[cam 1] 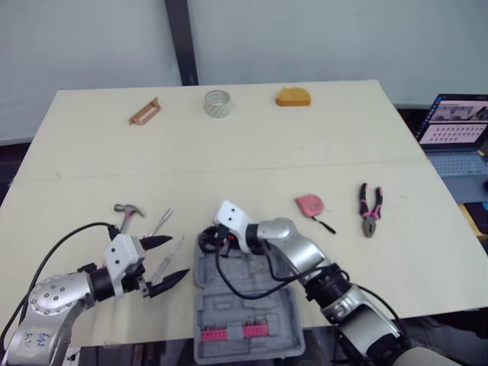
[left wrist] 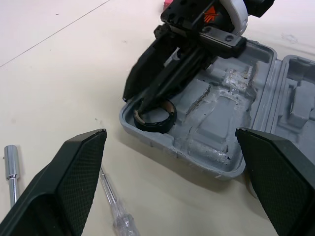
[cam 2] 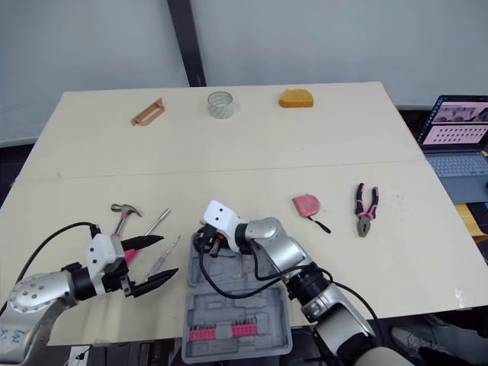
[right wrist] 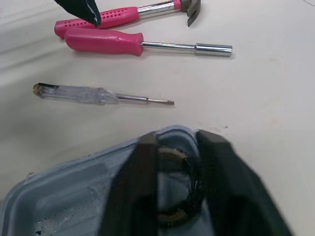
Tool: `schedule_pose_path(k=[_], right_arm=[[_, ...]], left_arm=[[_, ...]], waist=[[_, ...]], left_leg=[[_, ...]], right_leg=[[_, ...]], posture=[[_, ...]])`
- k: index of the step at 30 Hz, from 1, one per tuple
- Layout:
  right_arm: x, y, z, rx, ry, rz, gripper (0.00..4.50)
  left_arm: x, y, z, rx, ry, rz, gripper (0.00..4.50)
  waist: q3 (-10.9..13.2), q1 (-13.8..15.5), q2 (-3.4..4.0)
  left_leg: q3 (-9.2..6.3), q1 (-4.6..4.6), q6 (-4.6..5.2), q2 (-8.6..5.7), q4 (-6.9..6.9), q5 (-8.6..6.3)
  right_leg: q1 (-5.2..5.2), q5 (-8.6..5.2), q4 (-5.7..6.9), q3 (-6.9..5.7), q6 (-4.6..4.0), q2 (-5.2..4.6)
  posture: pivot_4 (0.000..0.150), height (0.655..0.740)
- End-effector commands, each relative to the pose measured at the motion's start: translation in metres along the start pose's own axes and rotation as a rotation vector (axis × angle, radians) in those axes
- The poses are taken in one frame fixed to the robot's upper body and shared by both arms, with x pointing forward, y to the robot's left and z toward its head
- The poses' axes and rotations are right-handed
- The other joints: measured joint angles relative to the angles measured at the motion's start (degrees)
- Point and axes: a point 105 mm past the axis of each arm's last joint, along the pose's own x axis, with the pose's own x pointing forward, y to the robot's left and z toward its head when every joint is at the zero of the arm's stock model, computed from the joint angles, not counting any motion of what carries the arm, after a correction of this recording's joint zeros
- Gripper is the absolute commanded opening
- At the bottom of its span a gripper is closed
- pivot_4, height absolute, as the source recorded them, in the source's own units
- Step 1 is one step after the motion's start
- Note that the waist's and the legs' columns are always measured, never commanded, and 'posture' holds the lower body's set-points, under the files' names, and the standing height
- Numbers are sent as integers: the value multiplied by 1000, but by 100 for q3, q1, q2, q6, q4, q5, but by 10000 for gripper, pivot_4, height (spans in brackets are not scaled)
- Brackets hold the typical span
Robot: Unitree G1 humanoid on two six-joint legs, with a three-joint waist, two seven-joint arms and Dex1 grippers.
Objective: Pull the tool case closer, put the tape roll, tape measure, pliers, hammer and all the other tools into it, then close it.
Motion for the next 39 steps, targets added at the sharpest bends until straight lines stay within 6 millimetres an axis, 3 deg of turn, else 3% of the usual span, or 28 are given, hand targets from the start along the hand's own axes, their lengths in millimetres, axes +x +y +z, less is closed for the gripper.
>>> schedule_pose_path(k=[1, 4, 8, 20, 39], right_arm=[[1, 3, 14, 0, -59, 15, 22173], [0, 1, 15, 2, -65, 11, 22173], [0, 2, 17, 7, -68, 17, 9896], [3, 11, 10, -1, -52, 57, 9896], [9, 10, -37, -35, 88, 46, 9896]], left_arm=[[0, 1, 7, 37, -9, -2, 45000], [0, 1, 7, 36, -8, -2, 45000], [0, 1, 7, 34, -8, -2, 45000], [0, 0, 6, 30, -7, -2, 45000], [-2, 1, 6, 29, -3, 1, 45000]], waist=[[0, 0, 0], [0, -2, 0], [0, -2, 0], [0, -2, 0], [-1, -5, 0]], left_leg=[[0, 0, 0, 0, 0, 0], [0, 0, 0, 0, 0, 0], [0, 0, 0, 0, 0, 0], [0, 0, 0, 0, 0, 0], [1, 6, 0, 0, 0, 0]], right_leg=[[0, 0, 0, 0, 0, 0], [0, 0, 0, 0, 0, 0], [0, 0, 0, 0, 0, 0], [0, 0, 0, 0, 0, 0], [2, 0, 3, 4, 0, 1]], posture=[[1500, 7400], [1500, 7400], [1500, 7400], [1500, 7400], [1500, 7400]])
